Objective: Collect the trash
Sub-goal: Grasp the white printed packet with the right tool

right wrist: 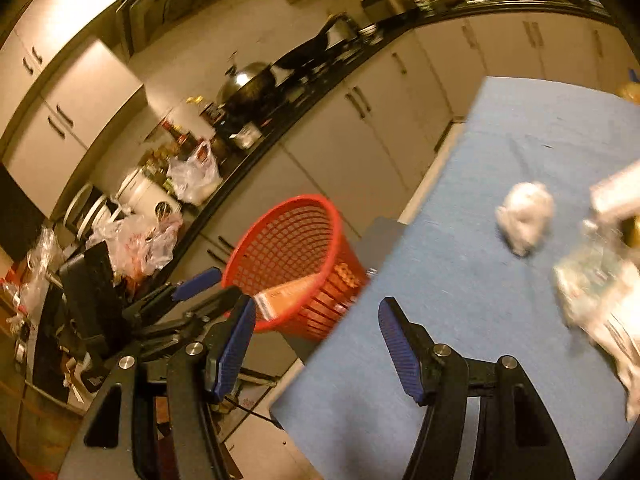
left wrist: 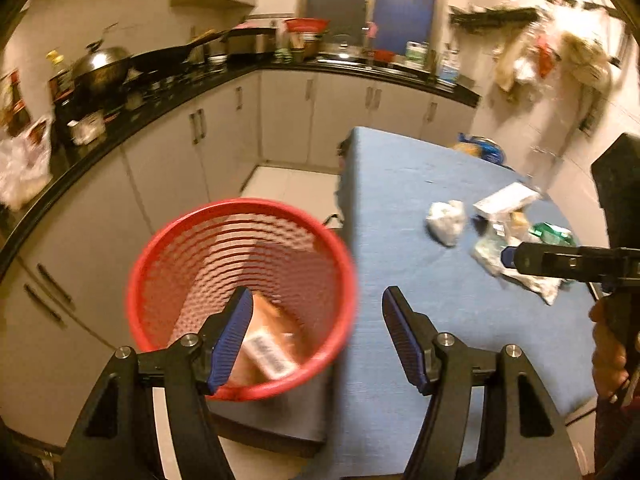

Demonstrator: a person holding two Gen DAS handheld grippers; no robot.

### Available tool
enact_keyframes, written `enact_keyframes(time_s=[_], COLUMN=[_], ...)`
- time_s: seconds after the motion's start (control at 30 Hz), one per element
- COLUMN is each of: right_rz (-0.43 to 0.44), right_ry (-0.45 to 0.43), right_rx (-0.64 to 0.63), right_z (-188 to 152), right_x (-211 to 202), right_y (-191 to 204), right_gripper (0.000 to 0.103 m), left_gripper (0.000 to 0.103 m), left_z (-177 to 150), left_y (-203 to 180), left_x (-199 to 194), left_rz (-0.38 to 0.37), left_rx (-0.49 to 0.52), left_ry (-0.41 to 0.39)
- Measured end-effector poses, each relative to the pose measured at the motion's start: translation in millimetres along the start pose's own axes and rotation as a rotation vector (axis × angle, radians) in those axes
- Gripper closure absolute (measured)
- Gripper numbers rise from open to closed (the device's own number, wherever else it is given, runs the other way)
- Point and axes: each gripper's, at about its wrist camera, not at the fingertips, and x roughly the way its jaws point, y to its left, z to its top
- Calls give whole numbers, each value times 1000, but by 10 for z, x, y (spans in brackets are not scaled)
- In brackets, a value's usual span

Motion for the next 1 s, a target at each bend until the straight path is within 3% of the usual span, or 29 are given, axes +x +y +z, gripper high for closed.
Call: enact_keyframes(time_s=[0.2,0.53,0.7,0.83,0.9,1.0], right_rz=[-80,-234,-299,-301,-250,-292], right_ry=[-69,-97,-53,-12,45,100], right_rx=[78,178,152,91,46,-39], right_z=[-210,-339,-153,-12,18,-16], right_x=[-575,-1258,-1208,-1022,-879,-759], right_y=[-591,-1553,-1932,-2091,-2140,-2146], right_gripper=[34,30,29,25,20,20], left_gripper=[35,35,35,35,35,35], left_z=[-41,-159,-225,-170,-131,-58], left_y=[-562,-1307,-1555,-1673,-1711,-1775], left_x=[123,591,795,963,1024,1102], left_rz=[-65,-172,-201,-207,-204,-198], left_rx=[77,151,180,186,190,199], left_ry=[23,121,170,198,206,208])
